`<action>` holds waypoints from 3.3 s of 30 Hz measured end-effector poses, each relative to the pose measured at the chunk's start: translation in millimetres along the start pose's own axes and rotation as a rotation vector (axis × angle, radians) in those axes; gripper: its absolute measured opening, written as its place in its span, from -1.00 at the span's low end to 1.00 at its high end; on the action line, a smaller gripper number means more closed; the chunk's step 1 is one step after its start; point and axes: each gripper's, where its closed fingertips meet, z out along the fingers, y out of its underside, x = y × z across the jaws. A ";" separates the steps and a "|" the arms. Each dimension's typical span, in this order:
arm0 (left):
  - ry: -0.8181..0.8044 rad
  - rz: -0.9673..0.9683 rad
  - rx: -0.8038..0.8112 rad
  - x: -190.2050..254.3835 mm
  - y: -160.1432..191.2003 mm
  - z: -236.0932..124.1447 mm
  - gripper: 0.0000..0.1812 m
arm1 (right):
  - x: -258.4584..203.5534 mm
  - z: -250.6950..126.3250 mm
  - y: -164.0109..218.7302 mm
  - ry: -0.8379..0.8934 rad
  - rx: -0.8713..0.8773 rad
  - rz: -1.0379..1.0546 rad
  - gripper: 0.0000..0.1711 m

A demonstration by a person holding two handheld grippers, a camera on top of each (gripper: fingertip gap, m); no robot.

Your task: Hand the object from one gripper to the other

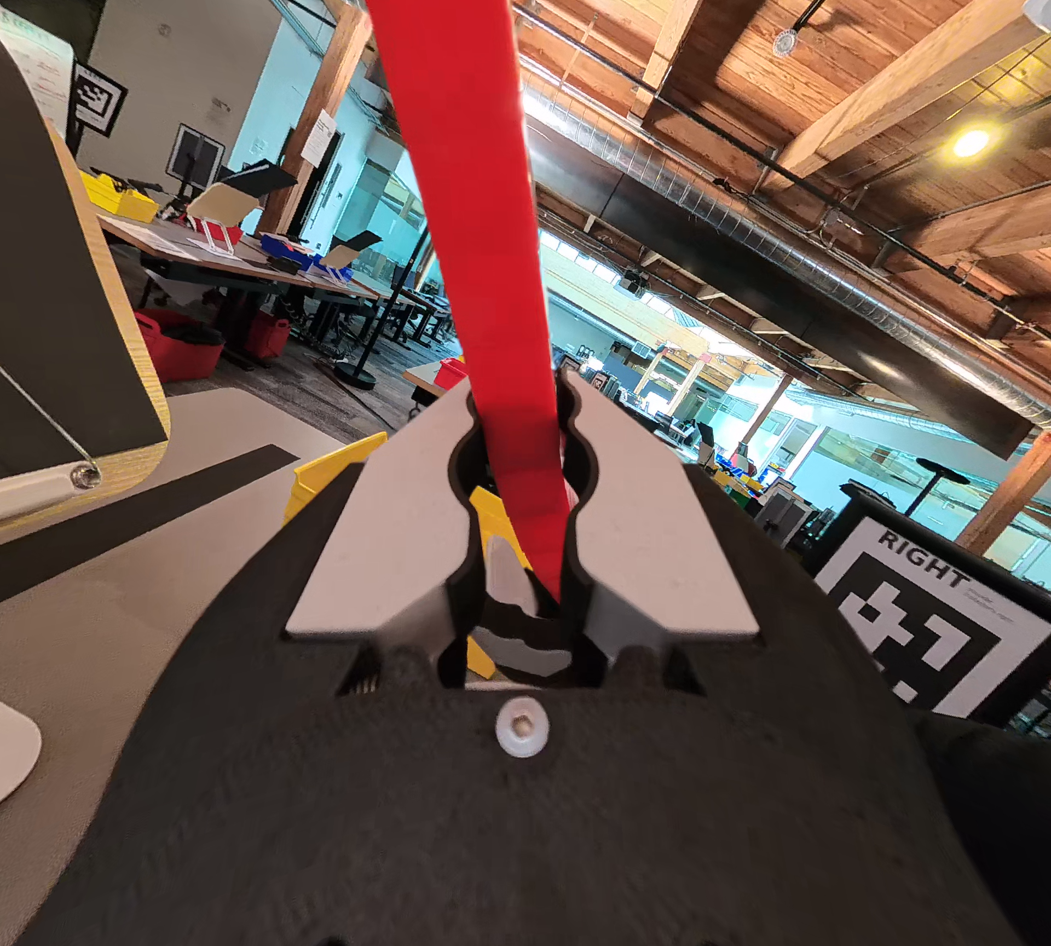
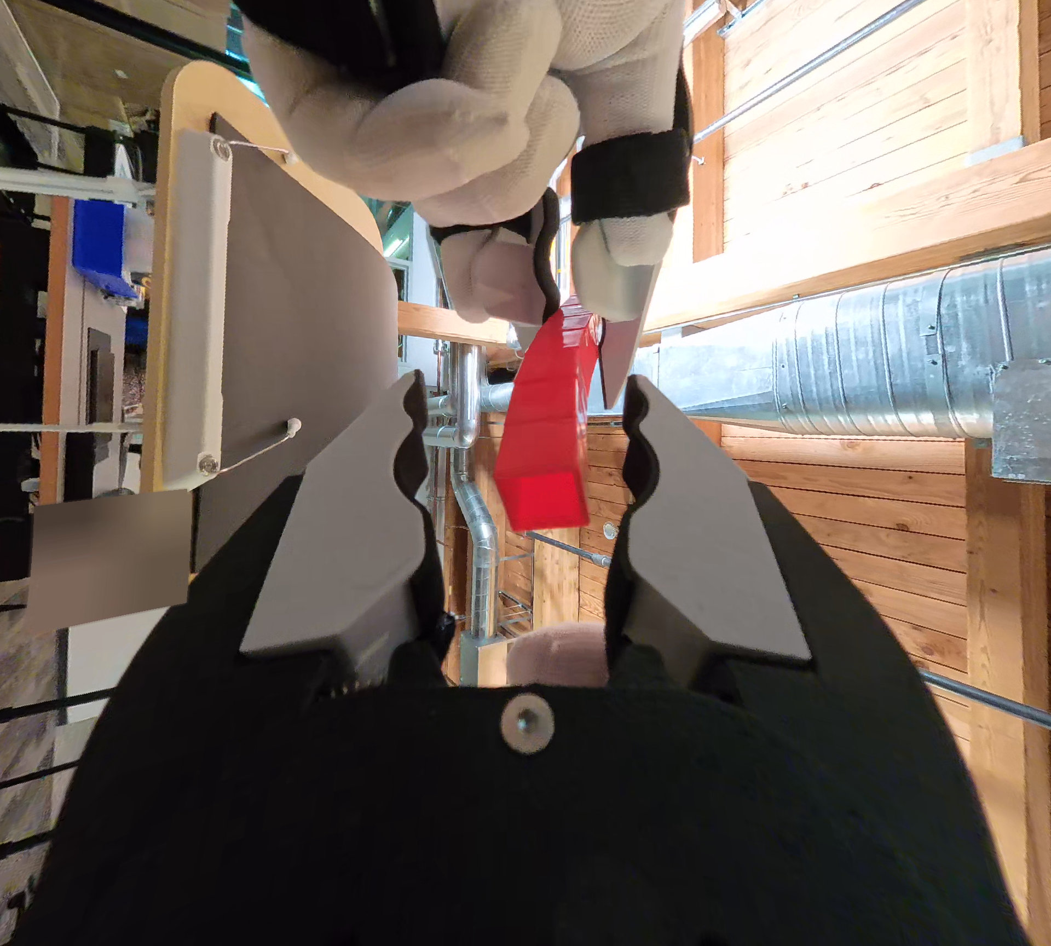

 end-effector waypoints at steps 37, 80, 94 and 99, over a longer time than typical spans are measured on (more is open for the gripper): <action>-0.358 1.315 -0.347 -3.5 20.7 -7.8 -0.32 | 4.2 -29.9 52.7 -0.574 -0.035 0.662 -0.76; 0.060 -0.002 -0.068 22.0 12.2 11.0 -0.77 | 5.1 0.1 -0.8 0.072 -0.016 0.050 -0.45; 0.006 0.068 0.008 8.1 -2.4 3.0 -0.61 | 35.8 -8.8 -2.1 0.006 0.058 0.349 -0.74; -0.113 0.293 0.102 -6.7 -34.2 -21.8 -0.47 | 47.6 -9.0 12.5 -0.048 0.073 0.577 -0.75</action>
